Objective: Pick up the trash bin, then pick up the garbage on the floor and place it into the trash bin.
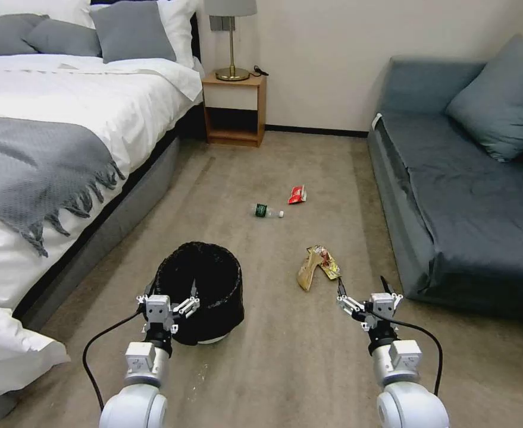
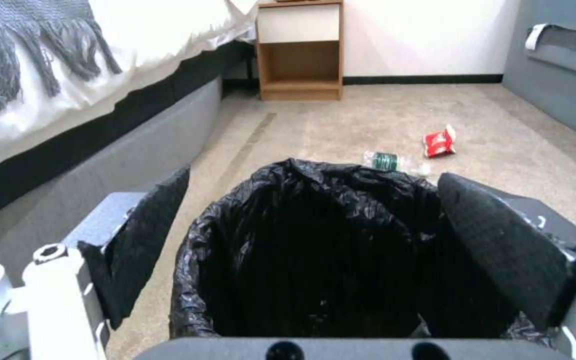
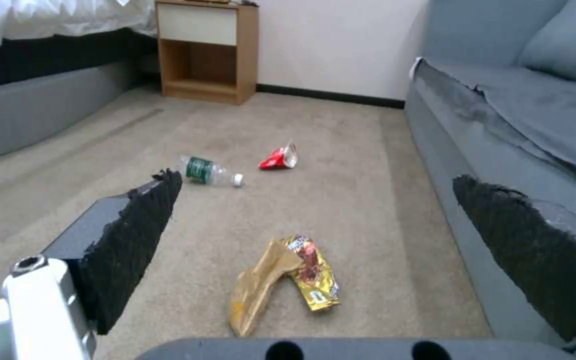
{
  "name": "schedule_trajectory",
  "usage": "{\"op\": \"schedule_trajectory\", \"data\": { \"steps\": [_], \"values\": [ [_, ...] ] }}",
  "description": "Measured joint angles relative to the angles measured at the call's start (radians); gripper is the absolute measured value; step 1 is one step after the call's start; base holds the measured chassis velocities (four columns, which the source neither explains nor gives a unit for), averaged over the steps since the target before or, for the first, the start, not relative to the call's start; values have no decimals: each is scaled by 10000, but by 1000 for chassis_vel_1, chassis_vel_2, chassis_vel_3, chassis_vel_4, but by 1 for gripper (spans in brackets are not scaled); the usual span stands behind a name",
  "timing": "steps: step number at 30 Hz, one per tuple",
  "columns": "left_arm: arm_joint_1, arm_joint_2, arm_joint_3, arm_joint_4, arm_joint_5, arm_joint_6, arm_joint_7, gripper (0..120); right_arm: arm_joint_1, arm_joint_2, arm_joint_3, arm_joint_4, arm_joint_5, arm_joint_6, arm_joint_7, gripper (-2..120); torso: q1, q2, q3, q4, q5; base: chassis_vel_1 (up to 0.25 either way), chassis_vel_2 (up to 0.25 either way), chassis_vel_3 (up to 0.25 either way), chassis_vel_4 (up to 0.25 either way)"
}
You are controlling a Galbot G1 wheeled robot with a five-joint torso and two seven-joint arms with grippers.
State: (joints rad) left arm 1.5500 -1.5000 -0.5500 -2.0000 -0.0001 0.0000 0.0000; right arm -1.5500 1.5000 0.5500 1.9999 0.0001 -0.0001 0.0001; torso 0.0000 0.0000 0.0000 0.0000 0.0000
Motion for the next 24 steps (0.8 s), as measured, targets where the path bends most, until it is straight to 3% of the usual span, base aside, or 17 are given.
{"op": "schedule_trajectory", "data": {
  "steps": [24],
  "values": [
    [0,0,1,-2,0,17,-2,100,-2,1,0,3,0,0,0,100,0,0,0,0,0,0,0,0,0]
  ]
}}
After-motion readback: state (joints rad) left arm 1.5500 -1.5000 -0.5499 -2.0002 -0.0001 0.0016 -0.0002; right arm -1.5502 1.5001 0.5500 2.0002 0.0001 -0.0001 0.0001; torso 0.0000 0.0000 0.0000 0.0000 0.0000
